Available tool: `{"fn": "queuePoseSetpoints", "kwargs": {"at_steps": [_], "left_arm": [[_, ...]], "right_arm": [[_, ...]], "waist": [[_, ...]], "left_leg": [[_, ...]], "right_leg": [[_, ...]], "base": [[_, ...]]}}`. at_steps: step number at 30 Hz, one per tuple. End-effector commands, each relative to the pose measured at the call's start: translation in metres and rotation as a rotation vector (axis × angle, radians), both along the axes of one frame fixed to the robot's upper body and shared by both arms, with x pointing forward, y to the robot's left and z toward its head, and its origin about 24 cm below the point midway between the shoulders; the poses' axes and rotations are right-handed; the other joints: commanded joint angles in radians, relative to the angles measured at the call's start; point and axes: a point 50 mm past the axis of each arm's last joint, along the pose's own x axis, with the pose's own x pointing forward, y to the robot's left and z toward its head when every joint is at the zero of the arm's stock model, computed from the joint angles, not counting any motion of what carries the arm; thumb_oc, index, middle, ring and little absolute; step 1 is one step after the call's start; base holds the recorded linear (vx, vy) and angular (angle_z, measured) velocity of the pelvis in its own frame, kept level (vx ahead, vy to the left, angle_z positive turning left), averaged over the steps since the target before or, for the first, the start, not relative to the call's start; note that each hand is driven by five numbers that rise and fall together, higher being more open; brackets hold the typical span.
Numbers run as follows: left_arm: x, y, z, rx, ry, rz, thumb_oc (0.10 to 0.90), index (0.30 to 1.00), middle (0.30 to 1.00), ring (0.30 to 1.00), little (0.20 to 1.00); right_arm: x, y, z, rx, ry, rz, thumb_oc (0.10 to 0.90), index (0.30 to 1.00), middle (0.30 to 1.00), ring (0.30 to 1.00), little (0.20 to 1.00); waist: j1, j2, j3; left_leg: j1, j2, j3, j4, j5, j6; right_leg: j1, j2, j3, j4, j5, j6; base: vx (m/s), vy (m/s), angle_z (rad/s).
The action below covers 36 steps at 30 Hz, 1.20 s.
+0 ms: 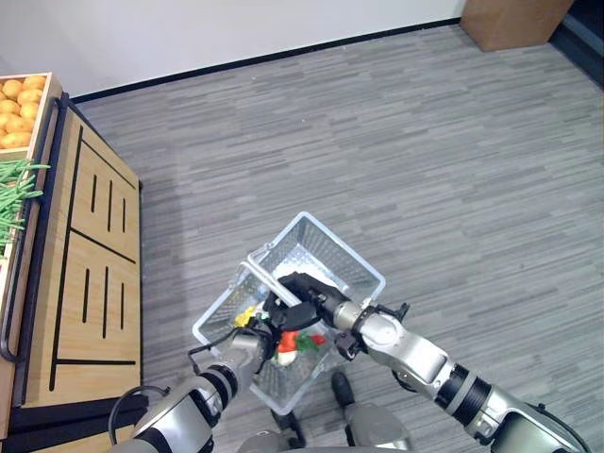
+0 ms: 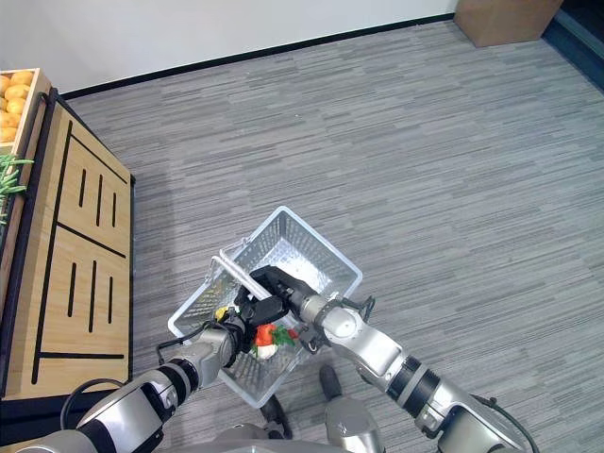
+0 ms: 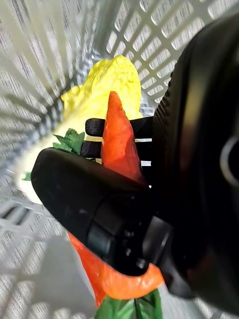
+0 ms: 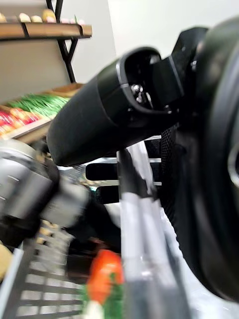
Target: Get the vegetables into the basket
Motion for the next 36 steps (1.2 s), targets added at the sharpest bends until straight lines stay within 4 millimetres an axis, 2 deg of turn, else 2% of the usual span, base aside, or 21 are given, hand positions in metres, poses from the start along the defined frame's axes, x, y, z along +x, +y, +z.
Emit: {"fn": "queuePoseSetpoints", "kwargs": {"at_steps": [1,16,21,27,28,29,30,31,32,33,34,35,36], "left_arm": [[0.032,-0.010,0.024,0.071,-0.118,-0.074,0.900,1.000,1.000,1.000,1.000],[0.027,-0.016,0.019,0.072,-0.082,-0.114,0.900,1.000,1.000,1.000,1.000],[0.025,-0.021,0.018,0.055,-0.072,-0.122,0.900,1.000,1.000,1.000,1.000],[0.018,-0.033,0.014,-0.121,0.030,-0.024,0.900,1.000,1.000,1.000,1.000],[0.014,-0.039,0.014,-0.156,0.073,-0.040,0.900,1.000,1.000,1.000,1.000],[0.014,-0.039,0.014,-0.156,0.075,-0.040,0.900,1.000,1.000,1.000,1.000],[0.014,-0.042,0.016,-0.176,0.072,-0.043,0.900,1.000,1.000,1.000,1.000],[0.022,-0.062,0.041,-0.272,0.031,-0.140,0.900,1.000,1.000,1.000,1.000],[0.022,-0.061,0.041,-0.270,0.032,-0.140,0.900,1.000,1.000,1.000,1.000],[0.023,-0.065,0.050,-0.288,0.027,-0.183,0.900,1.000,1.000,1.000,1.000],[0.023,-0.065,0.050,-0.287,0.029,-0.184,0.900,1.000,1.000,1.000,1.000],[0.024,-0.069,0.059,-0.310,0.018,-0.217,0.900,1.000,1.000,1.000,1.000],[0.028,-0.070,0.069,-0.348,-0.008,-0.226,0.900,1.000,1.000,1.000,1.000]], "right_arm": [[-0.012,0.058,0.123,0.536,-0.324,0.260,0.400,0.300,0.300,0.300,0.300],[-0.015,0.058,0.123,0.536,-0.320,0.295,0.400,0.300,0.300,0.300,0.300],[-0.008,0.061,0.112,0.465,-0.317,0.262,0.400,0.300,0.300,0.300,0.300],[0.018,0.041,0.078,0.221,-0.340,0.115,0.400,0.300,0.300,0.300,0.300],[0.029,0.030,0.068,0.086,-0.388,0.057,0.400,0.300,0.300,0.300,0.300],[0.030,0.030,0.067,0.085,-0.388,0.056,0.400,0.300,0.300,0.300,0.300],[0.033,0.024,0.057,0.063,-0.351,0.014,0.400,0.300,0.300,0.300,0.300],[0.045,-0.001,0.025,-0.039,-0.248,-0.105,0.400,0.300,0.300,0.300,0.300],[0.045,0.000,0.025,-0.038,-0.249,-0.105,0.400,0.300,0.300,0.300,0.300],[0.053,-0.018,0.012,-0.158,-0.250,-0.167,0.400,0.300,0.300,0.300,0.300],[0.053,-0.018,0.012,-0.157,-0.251,-0.168,0.400,0.300,0.300,0.300,0.300],[0.058,-0.026,0.006,-0.230,-0.265,-0.194,0.400,0.300,0.300,0.300,0.300],[0.061,-0.046,-0.015,-0.307,-0.189,-0.272,0.400,0.300,0.300,0.300,0.300]], "waist": [[0.006,-0.047,-0.042],[-0.009,-0.043,-0.047],[-0.006,-0.041,-0.052],[0.010,-0.028,-0.080],[0.017,-0.022,-0.093],[0.016,-0.022,-0.092],[0.019,-0.020,-0.098],[0.035,-0.008,-0.115],[0.033,-0.010,-0.114],[0.043,-0.006,-0.124],[0.043,-0.007,-0.123],[0.050,-0.006,-0.128],[0.060,-0.005,-0.137]], "left_leg": [[0.014,0.015,0.017,0.153,-0.156,-0.038],[0.029,0.016,0.036,0.152,-0.160,-0.043],[0.032,0.016,0.030,0.146,-0.157,-0.044],[0.051,0.005,-0.027,0.114,-0.144,-0.041],[0.062,0.002,-0.046,0.104,-0.144,-0.039],[0.064,0.001,-0.048,0.103,-0.143,-0.039],[0.069,0.000,-0.060,0.099,-0.143,-0.038],[0.084,-0.007,-0.092,0.087,-0.142,-0.036],[0.085,-0.008,-0.095,0.086,-0.142,-0.036],[0.091,-0.011,-0.114,0.083,-0.142,-0.034],[0.092,-0.011,-0.116,0.082,-0.142,-0.034],[0.095,-0.013,-0.126,0.078,-0.141,-0.033],[0.100,-0.015,-0.143,0.071,-0.138,-0.031]], "right_leg": [[-0.011,-0.062,-0.065,0.028,-0.054,0.049],[-0.009,-0.060,-0.060,0.030,-0.056,0.051],[-0.002,-0.062,-0.066,0.029,-0.058,0.051],[0.035,-0.075,-0.112,0.027,-0.075,0.044],[0.053,-0.079,-0.129,0.028,-0.084,0.041],[0.055,-0.079,-0.132,0.028,-0.085,0.041],[0.064,-0.082,-0.143,0.028,-0.088,0.039],[0.091,-0.087,-0.171,0.028,-0.099,0.038],[0.093,-0.087,-0.173,0.028,-0.100,0.038],[0.108,-0.089,-0.191,0.028,-0.106,0.038],[0.109,-0.090,-0.193,0.028,-0.106,0.038],[0.116,-0.090,-0.201,0.027,-0.109,0.038],[0.128,-0.092,-0.217,0.027,-0.113,0.037]], "base": [[0.00,0.018,-0.08],[0.00,0.002,-0.01],[0.00,0.000,0.00],[0.01,-0.013,0.13],[0.03,-0.010,0.45],[0.03,-0.008,0.54],[0.02,0.001,0.52],[0.02,0.001,0.36],[0.02,0.006,0.49],[0.01,0.002,0.46],[0.01,0.004,0.50],[-0.01,0.008,0.35],[-0.01,0.008,0.23]]}}
